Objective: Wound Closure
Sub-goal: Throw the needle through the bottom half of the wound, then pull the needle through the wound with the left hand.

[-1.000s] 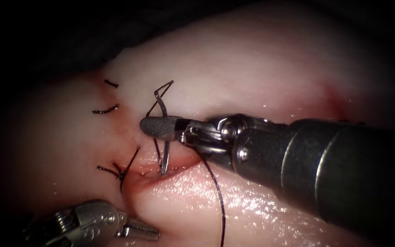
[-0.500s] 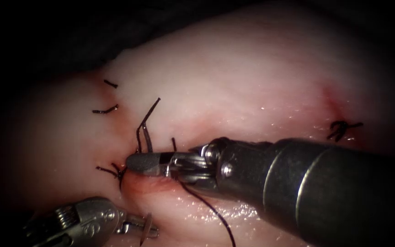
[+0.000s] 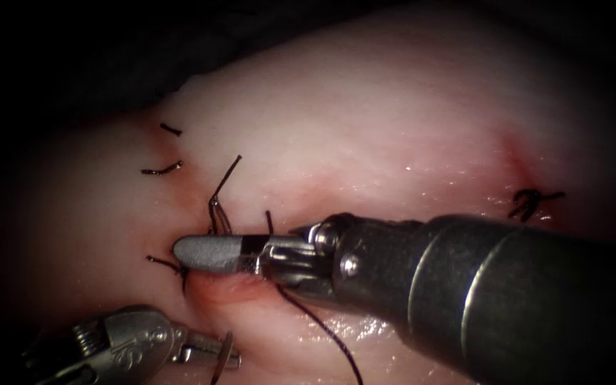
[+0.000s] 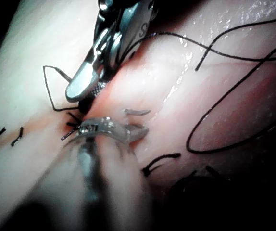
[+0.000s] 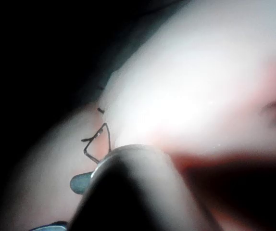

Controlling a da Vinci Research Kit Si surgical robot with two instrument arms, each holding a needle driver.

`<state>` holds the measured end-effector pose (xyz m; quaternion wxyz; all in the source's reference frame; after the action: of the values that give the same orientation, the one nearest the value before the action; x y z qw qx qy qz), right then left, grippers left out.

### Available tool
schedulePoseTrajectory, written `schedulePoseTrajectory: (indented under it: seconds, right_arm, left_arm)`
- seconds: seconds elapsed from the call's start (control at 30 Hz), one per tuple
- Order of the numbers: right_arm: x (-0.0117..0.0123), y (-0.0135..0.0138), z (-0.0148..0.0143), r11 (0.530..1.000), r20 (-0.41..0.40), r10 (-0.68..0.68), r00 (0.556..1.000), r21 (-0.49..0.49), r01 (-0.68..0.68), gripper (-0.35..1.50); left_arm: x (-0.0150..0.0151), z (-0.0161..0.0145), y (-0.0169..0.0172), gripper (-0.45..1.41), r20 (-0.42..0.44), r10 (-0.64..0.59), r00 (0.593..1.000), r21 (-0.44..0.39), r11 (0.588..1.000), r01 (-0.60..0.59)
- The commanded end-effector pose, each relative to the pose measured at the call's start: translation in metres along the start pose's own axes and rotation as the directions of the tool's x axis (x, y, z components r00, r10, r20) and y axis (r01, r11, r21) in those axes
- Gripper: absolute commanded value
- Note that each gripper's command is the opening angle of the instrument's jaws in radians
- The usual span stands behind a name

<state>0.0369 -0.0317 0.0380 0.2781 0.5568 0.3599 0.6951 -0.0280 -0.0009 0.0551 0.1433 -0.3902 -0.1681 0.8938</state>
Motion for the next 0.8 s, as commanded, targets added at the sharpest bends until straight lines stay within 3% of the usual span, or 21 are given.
schedulePoseTrajectory:
  seconds: [0.03, 0.1, 0.17, 0.27, 0.47, 0.8]
  right_arm:
    - [0.0025, -0.0008, 0.0002, 0.999, -0.004, -0.044, 0.999, -0.005, 0.044, 0.98]
    - [0.0038, -0.0008, -0.0006, 0.998, -0.013, -0.067, 0.998, -0.011, 0.067, 1.03]
    - [0.0072, -0.0010, -0.0029, 0.993, 0.005, -0.112, 0.994, -0.045, 0.112, 1.06]
    - [0.0093, -0.0007, -0.0048, 0.979, 0.043, -0.174, 0.984, -0.104, 0.178, 1.13]
    - [0.0109, -0.0003, -0.0069, 0.924, 0.136, -0.309, 0.941, -0.193, 0.331, 1.28]
    - [0.0124, -0.0003, -0.0086, 0.889, 0.166, -0.390, 0.906, -0.187, 0.417, 1.30]
  left_arm:
    - [0.0005, -0.0003, -0.0008, -0.25, -0.062, 0.021, 0.998, 0.004, 1.000, -0.021]
    - [0.0006, -0.0010, -0.0009, -0.15, -0.123, 0.034, 0.992, 0.012, 0.999, -0.033]
    - [0.0003, -0.0022, -0.0010, 0.12, -0.281, 0.074, 0.957, 0.038, 0.997, -0.066]
    - [0.0003, -0.0021, -0.0015, 0.21, -0.362, 0.115, 0.925, 0.033, 0.993, -0.111]
    - [0.0015, -0.0006, -0.0024, 0.37, -0.451, 0.152, 0.880, -0.026, 0.983, -0.183]
    - [0.0016, 0.0001, -0.0041, 0.29, -0.482, 0.175, 0.858, -0.046, 0.973, -0.225]
